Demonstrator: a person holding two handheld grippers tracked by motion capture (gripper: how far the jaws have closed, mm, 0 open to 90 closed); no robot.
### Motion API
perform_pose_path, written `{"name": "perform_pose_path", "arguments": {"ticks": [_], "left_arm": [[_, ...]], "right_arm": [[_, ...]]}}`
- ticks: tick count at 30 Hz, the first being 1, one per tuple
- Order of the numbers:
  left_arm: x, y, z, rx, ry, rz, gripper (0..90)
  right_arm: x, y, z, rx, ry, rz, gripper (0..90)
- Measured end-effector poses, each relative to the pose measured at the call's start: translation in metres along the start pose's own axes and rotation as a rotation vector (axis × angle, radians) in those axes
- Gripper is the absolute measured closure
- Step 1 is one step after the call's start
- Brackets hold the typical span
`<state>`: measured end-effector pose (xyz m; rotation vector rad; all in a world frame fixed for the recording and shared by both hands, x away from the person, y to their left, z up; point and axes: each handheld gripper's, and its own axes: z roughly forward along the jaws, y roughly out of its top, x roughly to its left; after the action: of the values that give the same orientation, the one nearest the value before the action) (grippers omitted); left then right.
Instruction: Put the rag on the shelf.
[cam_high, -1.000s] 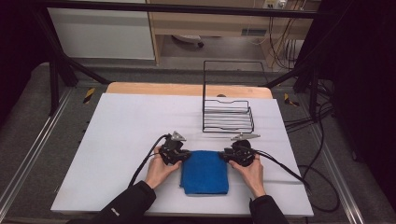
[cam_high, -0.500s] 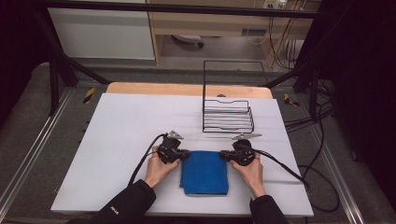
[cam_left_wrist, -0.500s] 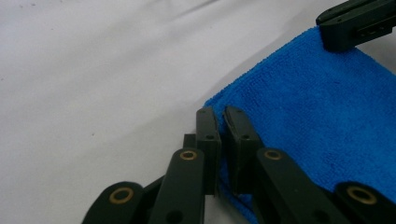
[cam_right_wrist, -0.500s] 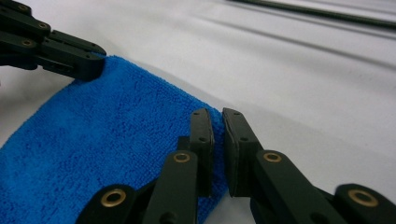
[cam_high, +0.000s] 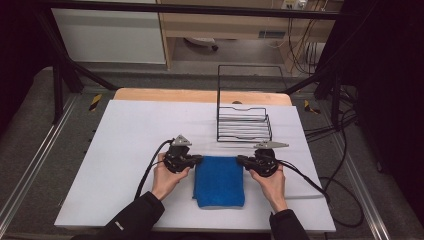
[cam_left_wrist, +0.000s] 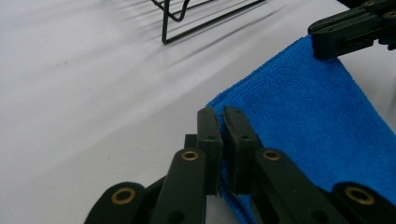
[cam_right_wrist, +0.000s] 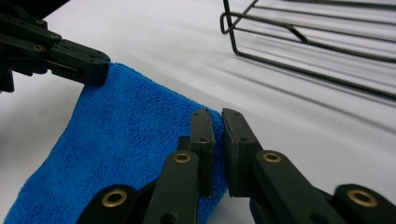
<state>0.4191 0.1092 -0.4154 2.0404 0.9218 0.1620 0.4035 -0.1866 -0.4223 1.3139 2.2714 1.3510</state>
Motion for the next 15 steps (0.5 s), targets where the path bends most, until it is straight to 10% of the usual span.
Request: {"name": "perform_pose_path", "arguments": {"ticks": [15], "left_arm": [[-0.018, 0.014, -0.023, -0.095, 0.016, 0.052, 85.8]], "right_arm": [[0.01, 0.013, -0.025, -0.112, -0.018, -0.064, 84.3]]}}
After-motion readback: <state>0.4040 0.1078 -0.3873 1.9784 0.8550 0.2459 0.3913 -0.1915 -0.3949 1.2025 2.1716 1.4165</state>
